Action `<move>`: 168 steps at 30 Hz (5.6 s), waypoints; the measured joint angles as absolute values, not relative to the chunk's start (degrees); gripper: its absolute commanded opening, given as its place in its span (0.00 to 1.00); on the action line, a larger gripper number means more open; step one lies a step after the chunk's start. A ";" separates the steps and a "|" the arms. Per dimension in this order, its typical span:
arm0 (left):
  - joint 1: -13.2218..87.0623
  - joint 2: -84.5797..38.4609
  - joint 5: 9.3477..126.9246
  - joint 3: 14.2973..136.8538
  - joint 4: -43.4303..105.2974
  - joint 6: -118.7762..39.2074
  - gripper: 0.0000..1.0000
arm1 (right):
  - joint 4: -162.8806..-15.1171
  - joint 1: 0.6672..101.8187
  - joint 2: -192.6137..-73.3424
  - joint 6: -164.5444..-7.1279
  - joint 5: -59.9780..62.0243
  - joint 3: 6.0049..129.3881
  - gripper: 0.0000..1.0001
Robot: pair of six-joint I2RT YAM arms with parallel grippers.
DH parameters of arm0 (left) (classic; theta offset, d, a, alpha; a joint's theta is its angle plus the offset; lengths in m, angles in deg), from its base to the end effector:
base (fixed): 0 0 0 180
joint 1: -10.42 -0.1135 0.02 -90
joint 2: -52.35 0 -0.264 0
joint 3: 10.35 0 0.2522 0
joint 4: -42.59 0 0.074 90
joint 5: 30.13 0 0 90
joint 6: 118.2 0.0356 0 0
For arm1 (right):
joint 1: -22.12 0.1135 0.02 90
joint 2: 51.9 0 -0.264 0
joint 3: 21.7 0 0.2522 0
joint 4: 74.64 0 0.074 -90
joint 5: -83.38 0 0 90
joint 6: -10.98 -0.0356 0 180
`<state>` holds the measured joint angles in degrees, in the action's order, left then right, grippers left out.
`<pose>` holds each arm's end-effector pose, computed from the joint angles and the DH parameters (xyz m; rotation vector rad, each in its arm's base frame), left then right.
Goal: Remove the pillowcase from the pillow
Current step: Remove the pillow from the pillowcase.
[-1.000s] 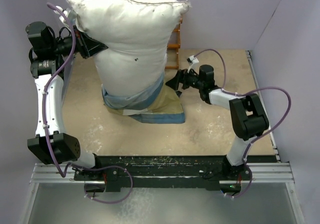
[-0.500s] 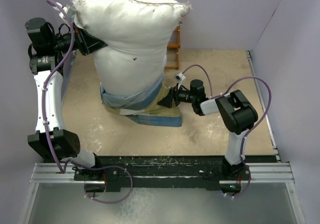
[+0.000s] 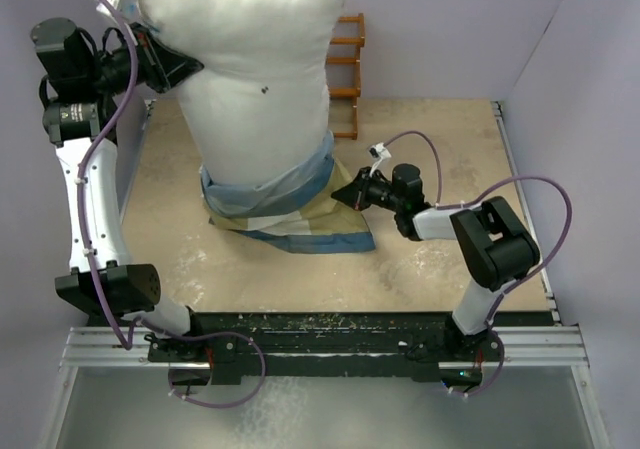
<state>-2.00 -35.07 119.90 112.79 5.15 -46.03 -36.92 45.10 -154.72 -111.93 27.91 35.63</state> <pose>0.3041 0.0354 0.5217 0.4062 1.6110 -0.9027 0.3215 0.1583 0.1771 -0.3268 1.8140 1.2160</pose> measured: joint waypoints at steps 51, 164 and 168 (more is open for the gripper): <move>-0.76 -42.70 111.56 138.36 24.08 -66.73 0.00 | -48.11 62.21 -121.39 -114.88 -11.57 20.29 1.00; 0.44 -64.62 86.14 112.70 12.16 -2.71 0.90 | -73.70 27.29 -115.71 -80.02 15.64 55.41 0.00; 1.80 -66.68 87.58 116.51 11.55 -0.54 0.84 | -70.58 24.36 -115.23 -83.38 23.23 54.65 0.00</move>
